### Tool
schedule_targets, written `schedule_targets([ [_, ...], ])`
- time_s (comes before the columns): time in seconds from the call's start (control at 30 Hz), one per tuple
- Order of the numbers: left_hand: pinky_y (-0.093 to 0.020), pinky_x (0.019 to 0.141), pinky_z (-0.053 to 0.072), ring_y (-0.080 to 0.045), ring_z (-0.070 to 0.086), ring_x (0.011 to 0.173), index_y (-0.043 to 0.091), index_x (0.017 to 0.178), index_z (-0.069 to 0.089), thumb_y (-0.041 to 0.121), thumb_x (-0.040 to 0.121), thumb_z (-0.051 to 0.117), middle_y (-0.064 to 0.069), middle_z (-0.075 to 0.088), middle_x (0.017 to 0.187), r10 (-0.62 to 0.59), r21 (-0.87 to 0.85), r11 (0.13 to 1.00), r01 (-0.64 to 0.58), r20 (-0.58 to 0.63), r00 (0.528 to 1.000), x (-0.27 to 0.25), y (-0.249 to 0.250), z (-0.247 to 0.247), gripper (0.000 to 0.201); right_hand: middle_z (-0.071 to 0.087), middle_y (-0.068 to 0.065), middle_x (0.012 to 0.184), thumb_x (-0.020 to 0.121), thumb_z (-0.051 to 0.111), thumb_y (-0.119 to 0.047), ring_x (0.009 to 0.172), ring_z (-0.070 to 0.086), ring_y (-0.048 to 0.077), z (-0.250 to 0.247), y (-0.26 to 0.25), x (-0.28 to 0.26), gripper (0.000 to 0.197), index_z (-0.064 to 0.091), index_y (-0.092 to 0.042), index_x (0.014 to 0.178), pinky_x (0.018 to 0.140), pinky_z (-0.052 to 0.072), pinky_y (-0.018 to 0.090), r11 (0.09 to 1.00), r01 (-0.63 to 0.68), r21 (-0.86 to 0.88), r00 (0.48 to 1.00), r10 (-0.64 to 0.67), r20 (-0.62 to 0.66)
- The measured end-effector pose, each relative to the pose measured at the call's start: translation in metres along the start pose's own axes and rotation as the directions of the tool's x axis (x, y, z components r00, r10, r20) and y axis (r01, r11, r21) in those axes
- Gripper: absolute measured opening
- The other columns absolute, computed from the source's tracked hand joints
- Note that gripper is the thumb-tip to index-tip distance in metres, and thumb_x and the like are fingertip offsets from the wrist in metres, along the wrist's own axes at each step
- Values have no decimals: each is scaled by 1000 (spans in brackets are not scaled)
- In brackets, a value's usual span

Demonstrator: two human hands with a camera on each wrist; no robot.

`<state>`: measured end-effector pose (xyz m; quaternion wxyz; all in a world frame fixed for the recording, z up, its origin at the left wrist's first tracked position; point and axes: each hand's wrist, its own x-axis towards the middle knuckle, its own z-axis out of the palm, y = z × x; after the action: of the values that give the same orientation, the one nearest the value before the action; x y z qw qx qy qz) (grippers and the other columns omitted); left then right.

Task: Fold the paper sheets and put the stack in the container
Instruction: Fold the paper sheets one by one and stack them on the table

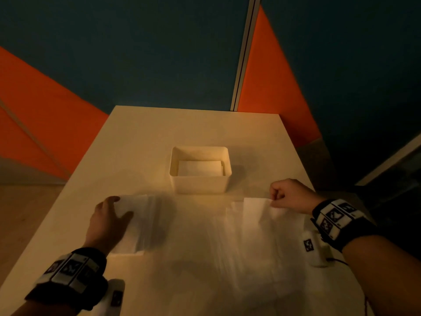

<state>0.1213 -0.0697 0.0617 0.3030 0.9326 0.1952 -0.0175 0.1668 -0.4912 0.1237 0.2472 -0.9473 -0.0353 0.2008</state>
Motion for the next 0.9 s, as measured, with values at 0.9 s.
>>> schedule_targets([
  [0.9, -34, 72, 58, -21, 68, 85, 2, 100, 70, 29, 62, 82, -14, 71, 97, 453, -878, 472, 80, 320, 832, -30, 117, 6, 49, 73, 9, 87, 82, 59, 11, 79, 69, 19, 41, -84, -27, 30, 67, -9, 103, 67, 58, 32, 315, 113, 942, 994, -45, -104],
])
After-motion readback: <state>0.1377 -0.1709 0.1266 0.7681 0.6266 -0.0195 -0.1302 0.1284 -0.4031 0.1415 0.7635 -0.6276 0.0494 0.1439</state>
